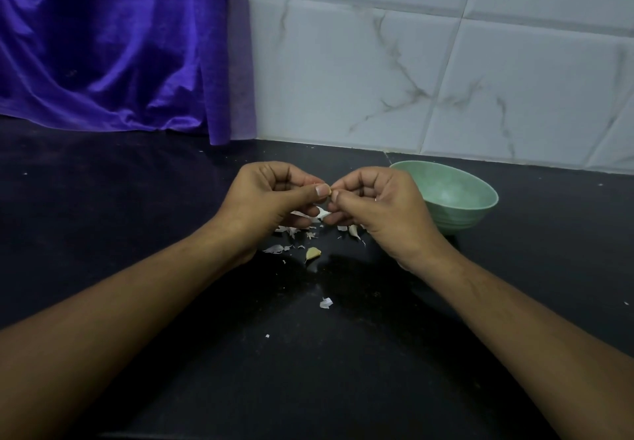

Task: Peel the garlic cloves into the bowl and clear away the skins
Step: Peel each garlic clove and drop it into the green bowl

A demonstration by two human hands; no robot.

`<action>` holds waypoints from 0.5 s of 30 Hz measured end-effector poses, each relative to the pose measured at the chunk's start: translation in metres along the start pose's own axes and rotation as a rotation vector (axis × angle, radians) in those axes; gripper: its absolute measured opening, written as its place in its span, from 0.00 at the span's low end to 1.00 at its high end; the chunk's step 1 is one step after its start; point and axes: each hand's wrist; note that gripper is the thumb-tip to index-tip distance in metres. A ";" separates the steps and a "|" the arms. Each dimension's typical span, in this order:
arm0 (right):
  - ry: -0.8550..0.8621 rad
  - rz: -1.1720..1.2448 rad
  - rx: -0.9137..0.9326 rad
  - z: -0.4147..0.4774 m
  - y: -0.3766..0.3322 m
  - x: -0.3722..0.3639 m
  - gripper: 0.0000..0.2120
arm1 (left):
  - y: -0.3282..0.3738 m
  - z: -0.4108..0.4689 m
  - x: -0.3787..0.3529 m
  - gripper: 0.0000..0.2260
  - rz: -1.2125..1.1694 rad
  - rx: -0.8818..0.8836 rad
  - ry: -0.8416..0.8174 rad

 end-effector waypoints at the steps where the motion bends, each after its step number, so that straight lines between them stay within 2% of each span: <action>1: -0.008 0.003 0.008 0.000 -0.001 0.001 0.02 | 0.001 0.000 0.000 0.06 -0.012 0.007 -0.001; 6: -0.029 -0.050 0.073 0.000 -0.003 0.002 0.01 | 0.001 0.001 0.002 0.06 -0.028 0.026 -0.004; 15: -0.015 -0.063 0.066 -0.001 0.000 0.002 0.02 | -0.001 0.000 0.000 0.05 -0.016 0.038 -0.003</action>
Point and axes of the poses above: each hand's wrist, its own z-axis towards the middle knuckle, its own x-axis out of the back of the hand, y = z × x, and after that the axes turned 6 degrees about y, right-handed
